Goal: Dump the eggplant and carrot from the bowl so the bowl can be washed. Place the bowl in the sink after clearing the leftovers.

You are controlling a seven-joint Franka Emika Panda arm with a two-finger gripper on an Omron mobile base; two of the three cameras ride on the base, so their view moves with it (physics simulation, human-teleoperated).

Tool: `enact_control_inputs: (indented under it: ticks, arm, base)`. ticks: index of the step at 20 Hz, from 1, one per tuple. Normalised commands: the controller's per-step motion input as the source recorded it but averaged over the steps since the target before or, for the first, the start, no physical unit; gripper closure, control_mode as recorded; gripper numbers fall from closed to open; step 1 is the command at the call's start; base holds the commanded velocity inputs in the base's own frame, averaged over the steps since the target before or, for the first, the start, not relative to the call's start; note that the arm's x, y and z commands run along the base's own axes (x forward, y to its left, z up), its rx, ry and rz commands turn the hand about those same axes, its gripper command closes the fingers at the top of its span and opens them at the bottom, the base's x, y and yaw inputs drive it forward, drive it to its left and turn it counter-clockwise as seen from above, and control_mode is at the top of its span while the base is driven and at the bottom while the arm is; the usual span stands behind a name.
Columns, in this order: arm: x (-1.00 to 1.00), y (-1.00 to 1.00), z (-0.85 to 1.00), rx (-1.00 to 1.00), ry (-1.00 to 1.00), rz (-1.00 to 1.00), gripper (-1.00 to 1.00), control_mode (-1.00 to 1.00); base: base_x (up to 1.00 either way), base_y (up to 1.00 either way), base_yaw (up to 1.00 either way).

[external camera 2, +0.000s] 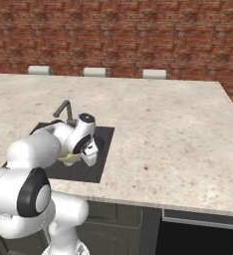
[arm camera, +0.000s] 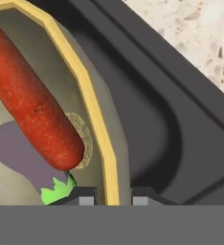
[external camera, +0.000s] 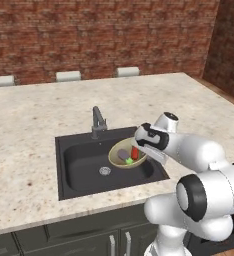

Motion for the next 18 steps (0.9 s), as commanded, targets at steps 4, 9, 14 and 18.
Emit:
enact_control_inputs:
  ticks: [4,9,14,18]
  arm:
    - [0.36,-0.07,-0.32,-0.15,0.01,0.01,1.00,-1.00]
    - [0.34,-0.34,-0.32,-0.12,-0.01,0.02,1.00,-1.00]
    - [0.15,-0.27,-0.29,-0.17,-0.06,0.05,1.00,-1.00]
    - [0.00,0.00,-0.36,-0.24,0.00,0.05,1.00,-1.00]
  base:
    - [0.00,0.00,0.00]
    - [0.00,0.00,0.00]
    - [0.00,0.00,0.00]
    - [0.00,0.00,0.00]
